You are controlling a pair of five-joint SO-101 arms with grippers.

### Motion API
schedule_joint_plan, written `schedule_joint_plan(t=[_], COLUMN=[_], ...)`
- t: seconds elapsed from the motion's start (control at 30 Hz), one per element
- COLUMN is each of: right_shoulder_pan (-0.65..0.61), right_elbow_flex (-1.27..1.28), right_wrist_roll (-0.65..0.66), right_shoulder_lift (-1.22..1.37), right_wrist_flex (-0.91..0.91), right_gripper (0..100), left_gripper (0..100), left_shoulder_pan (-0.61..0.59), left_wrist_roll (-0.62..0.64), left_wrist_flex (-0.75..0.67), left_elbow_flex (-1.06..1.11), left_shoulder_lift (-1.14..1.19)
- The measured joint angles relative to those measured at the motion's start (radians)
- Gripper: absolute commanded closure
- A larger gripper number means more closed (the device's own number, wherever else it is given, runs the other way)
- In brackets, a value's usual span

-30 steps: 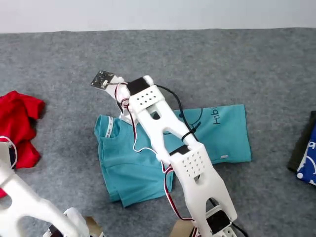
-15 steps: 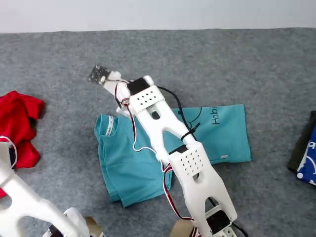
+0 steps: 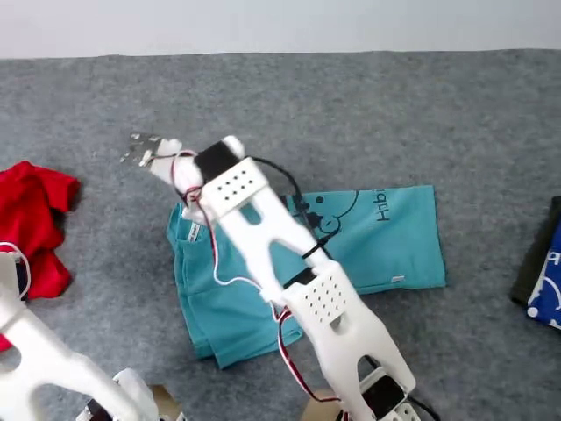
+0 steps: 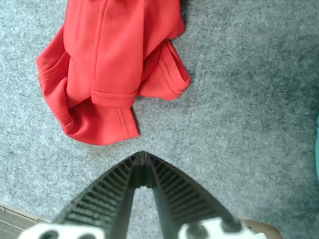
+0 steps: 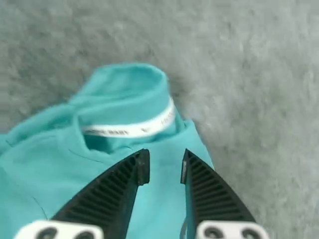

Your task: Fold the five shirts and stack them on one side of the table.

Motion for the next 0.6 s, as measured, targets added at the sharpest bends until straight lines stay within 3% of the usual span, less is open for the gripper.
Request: schedule_joint_plan(t=[0.6], right_shoulder_pan=[-0.017], right_elbow_flex=[-0.006], right_wrist_roll=[0.005], right_shoulder_lift=[0.175], right_wrist_flex=[-0.364], right_gripper=[88.8], left_gripper=[100], left_shoulder_pan=[0.0], left_wrist_roll=[0.0], left_wrist_flex=[0.0], left_elbow_flex=[0.0], left_shoulder_lift=[0.0])
